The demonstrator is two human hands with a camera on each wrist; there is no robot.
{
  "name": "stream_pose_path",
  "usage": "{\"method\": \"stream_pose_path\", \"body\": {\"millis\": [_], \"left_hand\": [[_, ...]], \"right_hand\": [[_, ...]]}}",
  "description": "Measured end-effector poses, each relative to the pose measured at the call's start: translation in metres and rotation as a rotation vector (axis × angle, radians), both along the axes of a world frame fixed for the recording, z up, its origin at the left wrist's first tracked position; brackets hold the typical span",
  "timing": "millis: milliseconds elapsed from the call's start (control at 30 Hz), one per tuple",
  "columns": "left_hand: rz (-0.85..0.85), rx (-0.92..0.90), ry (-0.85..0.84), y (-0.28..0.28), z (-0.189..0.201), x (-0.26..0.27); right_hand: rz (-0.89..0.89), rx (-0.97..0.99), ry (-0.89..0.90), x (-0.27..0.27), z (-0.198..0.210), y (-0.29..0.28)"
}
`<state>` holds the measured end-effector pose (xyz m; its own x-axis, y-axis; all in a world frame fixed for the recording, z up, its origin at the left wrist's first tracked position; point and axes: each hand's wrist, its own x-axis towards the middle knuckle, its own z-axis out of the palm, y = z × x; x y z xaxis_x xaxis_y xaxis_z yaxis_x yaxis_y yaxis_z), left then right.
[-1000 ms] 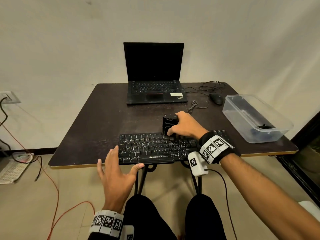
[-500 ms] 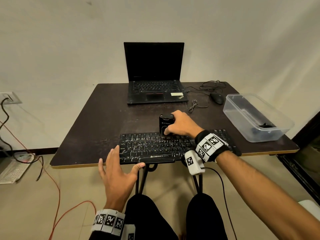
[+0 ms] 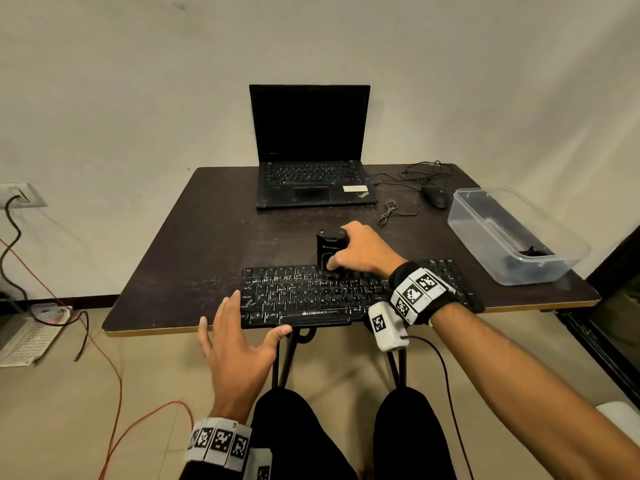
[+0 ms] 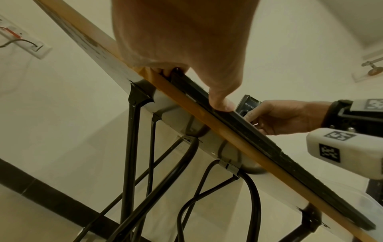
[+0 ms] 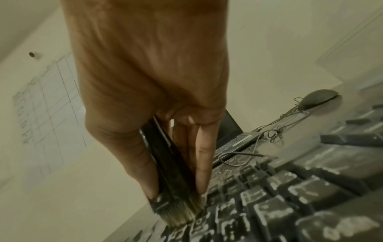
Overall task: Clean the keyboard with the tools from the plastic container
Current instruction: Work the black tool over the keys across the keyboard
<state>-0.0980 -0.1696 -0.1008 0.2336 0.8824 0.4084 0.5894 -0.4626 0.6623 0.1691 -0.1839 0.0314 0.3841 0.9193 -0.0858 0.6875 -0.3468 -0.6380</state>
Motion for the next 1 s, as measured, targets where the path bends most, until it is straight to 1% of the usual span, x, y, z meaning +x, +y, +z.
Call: {"method": "stream_pose_path", "body": {"millis": [67, 100, 233, 333, 367, 467, 567, 667, 733, 800, 867, 933, 1000], "left_hand": [[-0.002, 0.000, -0.004, 0.000, 0.001, 0.000], [-0.003, -0.001, 0.001, 0.000, 0.000, 0.000], [0.000, 0.000, 0.014, 0.001, -0.001, 0.000], [-0.002, 0.007, 0.008, 0.001, -0.001, 0.000], [0.000, 0.007, 0.008, 0.001, -0.002, 0.000], [0.006, 0.009, 0.016, 0.002, -0.003, 0.001], [0.007, 0.009, 0.016, 0.003, -0.004, 0.000], [0.012, 0.009, 0.018, 0.003, -0.004, 0.000], [0.010, 0.007, 0.016, 0.002, -0.003, 0.001], [0.008, 0.009, 0.017, 0.002, -0.002, 0.001], [0.006, 0.005, 0.021, 0.002, -0.002, 0.001], [0.010, 0.001, 0.027, 0.003, -0.003, 0.000], [0.015, 0.006, 0.027, 0.003, -0.004, 0.000]], "right_hand": [[0.058, -0.034, 0.038, -0.002, 0.001, -0.001], [0.057, -0.040, 0.054, -0.002, 0.002, -0.001], [-0.017, 0.006, -0.024, -0.002, -0.001, 0.001], [0.042, -0.034, 0.048, -0.005, -0.001, 0.004], [0.030, -0.027, 0.044, -0.005, -0.001, 0.004], [0.002, 0.019, -0.059, -0.008, 0.000, 0.004], [0.082, -0.031, -0.002, -0.013, 0.002, 0.006], [0.030, 0.009, -0.060, -0.011, 0.002, 0.009], [0.051, 0.002, -0.075, -0.014, 0.001, 0.009], [0.089, -0.033, -0.039, -0.016, 0.002, 0.010], [0.061, -0.018, -0.038, -0.014, 0.004, 0.011], [0.039, 0.014, -0.085, -0.015, 0.004, 0.011], [0.094, -0.015, -0.074, -0.019, 0.005, 0.012]]}}
